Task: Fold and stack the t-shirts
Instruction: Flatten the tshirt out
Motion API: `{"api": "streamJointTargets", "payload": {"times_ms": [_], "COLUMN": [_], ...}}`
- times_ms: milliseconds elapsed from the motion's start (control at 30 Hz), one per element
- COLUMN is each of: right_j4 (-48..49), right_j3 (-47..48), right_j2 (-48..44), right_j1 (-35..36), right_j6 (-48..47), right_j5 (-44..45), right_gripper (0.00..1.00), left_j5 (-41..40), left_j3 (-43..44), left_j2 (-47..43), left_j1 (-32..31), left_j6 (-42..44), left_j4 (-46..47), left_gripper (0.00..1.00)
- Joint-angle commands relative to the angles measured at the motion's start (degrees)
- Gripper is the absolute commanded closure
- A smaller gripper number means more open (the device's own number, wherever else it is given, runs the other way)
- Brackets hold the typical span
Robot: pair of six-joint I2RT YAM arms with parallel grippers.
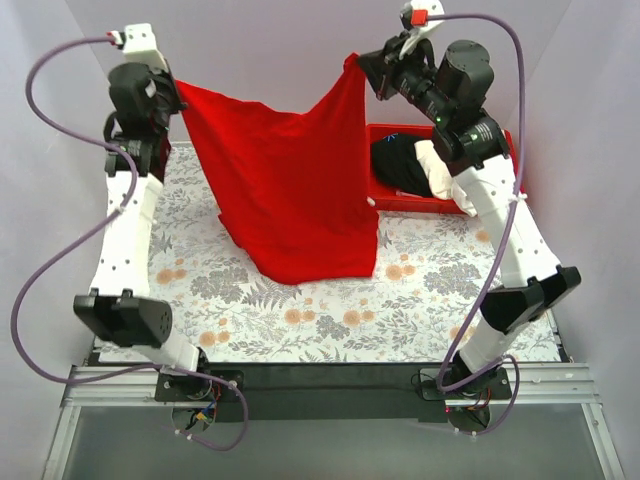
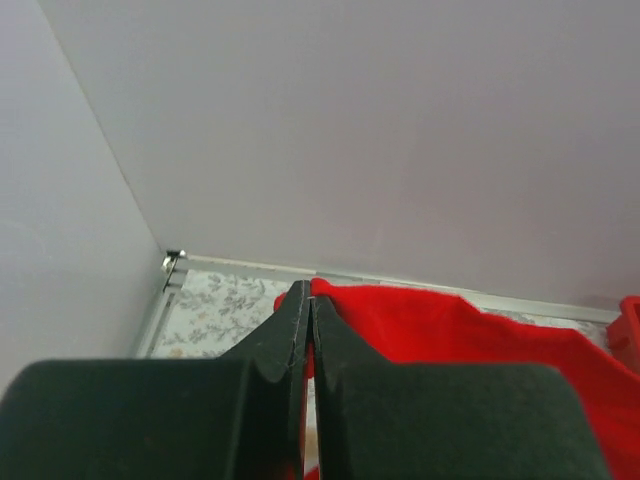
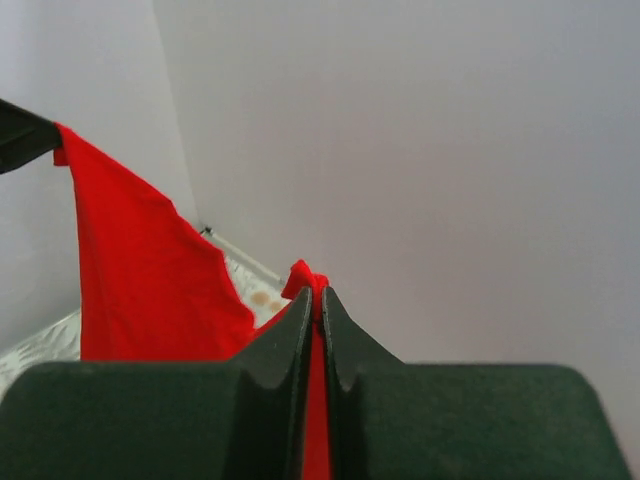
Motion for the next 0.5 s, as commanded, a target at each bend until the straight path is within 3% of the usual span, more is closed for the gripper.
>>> {"api": "streamJointTargets", "payload": {"times_ms": [0,133,233,467], "right_j4": [3.54,4.67,9.14,11.89], "right_j3": [9.75,19.61,17.80,2.17], "right_j2": [4.87,9.54,6.92,-10.28], "right_j1": [0.48,0.65,0.65,0.92], "right_j6": [-4.94,-8.71,-10.73,-12.85], "right_j5": [5.92,10.42,12.00,9.55], "right_gripper": [0.99,0.99,0.99,0.99], "left_j5": [11.15,17.64,19.15,25.65], "left_j3": [10.69,24.17,27.88,18.95], "left_j2": [3.97,12.85,13.05,1.55], "left_j1": [7.78,12.55,13.43,13.43], "left_j6": [-5.62,-5.26,-5.27,-6.67], "left_j4": [-1.28,-6.72,-6.13,-4.10], "left_gripper": [1.00,1.00,1.00,1.00]}}
